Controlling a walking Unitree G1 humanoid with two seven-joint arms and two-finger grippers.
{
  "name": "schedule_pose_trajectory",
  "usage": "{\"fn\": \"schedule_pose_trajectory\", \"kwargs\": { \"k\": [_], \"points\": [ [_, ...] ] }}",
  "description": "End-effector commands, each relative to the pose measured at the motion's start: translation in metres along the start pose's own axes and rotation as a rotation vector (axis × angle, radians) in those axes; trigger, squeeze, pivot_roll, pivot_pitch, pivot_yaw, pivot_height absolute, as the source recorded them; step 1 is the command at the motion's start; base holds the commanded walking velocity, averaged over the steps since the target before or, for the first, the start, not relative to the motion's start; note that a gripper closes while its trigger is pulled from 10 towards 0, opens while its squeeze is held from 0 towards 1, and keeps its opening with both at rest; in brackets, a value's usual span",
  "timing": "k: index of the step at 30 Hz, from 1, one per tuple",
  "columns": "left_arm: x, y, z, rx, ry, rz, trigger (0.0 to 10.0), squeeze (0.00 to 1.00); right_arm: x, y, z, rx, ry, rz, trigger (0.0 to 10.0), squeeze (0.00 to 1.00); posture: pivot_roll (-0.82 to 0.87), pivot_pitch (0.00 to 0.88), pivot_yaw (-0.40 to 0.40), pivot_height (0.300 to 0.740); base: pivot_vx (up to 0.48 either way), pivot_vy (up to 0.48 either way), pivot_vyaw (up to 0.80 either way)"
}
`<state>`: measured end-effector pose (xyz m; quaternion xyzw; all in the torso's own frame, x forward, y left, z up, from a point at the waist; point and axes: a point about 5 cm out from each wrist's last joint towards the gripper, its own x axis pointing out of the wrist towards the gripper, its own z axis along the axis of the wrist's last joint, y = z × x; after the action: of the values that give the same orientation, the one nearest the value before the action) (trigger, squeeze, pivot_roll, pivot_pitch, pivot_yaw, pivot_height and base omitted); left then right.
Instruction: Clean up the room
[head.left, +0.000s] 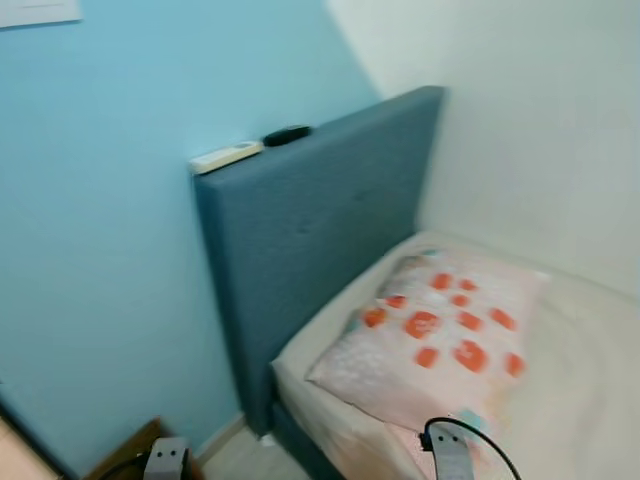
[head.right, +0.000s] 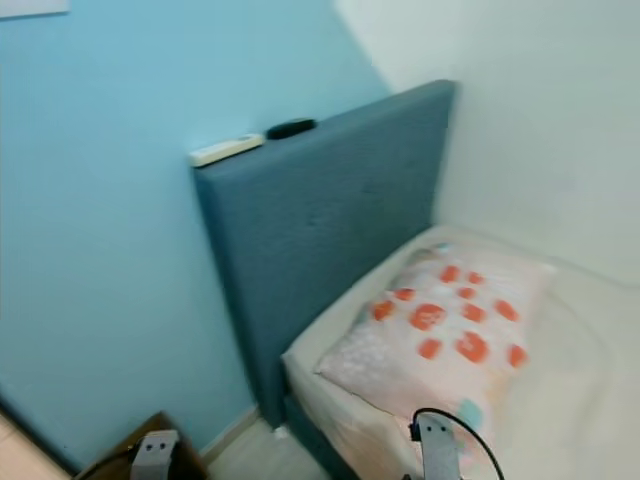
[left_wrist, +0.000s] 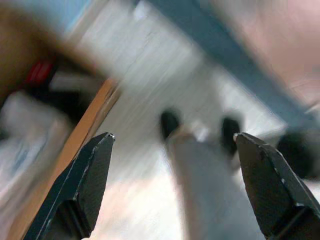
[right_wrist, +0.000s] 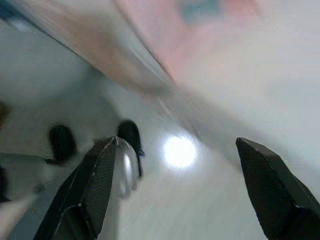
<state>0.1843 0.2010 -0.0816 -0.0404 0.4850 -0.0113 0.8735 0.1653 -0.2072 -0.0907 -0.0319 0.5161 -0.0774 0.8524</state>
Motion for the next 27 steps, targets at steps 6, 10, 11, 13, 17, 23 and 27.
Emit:
{"fn": "schedule_pose_trajectory", "kwargs": {
  "k": [6,10,11,13,17,23,27],
  "points": [
    [0.000,-0.003,-0.009,0.047,0.016,-0.011,10.0,0.00,0.001,0.000,0.019,0.092,-0.070,0.001,10.0,0.00,-0.02,0.000,-0.014,0.740,0.000,0.000,-0.69],
    [0.000,-0.006,-0.009,0.059,0.010,-0.015,10.0,0.00,0.001,0.000,0.022,0.099,-0.082,-0.002,10.0,0.00,-0.02,0.000,-0.015,0.740,0.000,0.000,-0.69],
    [0.000,-0.006,-0.009,0.060,0.009,-0.016,10.0,0.00,0.001,0.000,0.022,0.100,-0.083,-0.003,10.0,0.00,-0.02,0.000,-0.015,0.740,0.000,0.000,-0.69],
    [0.000,-0.008,-0.008,0.072,0.004,-0.017,10.0,0.00,0.001,0.000,0.023,0.105,-0.088,-0.005,10.0,0.00,-0.02,0.000,-0.015,0.740,0.000,0.000,-0.70],
    [0.001,-0.009,-0.002,0.069,-0.023,-0.005,10.0,0.00,0.001,-0.001,0.025,0.114,-0.101,-0.008,10.0,0.00,-0.02,0.000,-0.011,0.740,0.000,0.000,-0.70],
    [0.004,-0.014,0.033,-0.012,-0.155,0.006,10.0,0.00,0.000,-0.002,0.033,0.143,-0.140,-0.009,10.0,0.00,-0.02,0.000,-0.007,0.740,0.000,0.000,-0.69],
    [0.004,-0.015,0.052,-0.013,-0.212,0.012,10.0,0.00,0.000,0.000,0.035,0.138,-0.150,-0.005,10.0,0.00,-0.02,0.000,-0.002,0.740,0.000,0.000,-0.68]
  ]
}}
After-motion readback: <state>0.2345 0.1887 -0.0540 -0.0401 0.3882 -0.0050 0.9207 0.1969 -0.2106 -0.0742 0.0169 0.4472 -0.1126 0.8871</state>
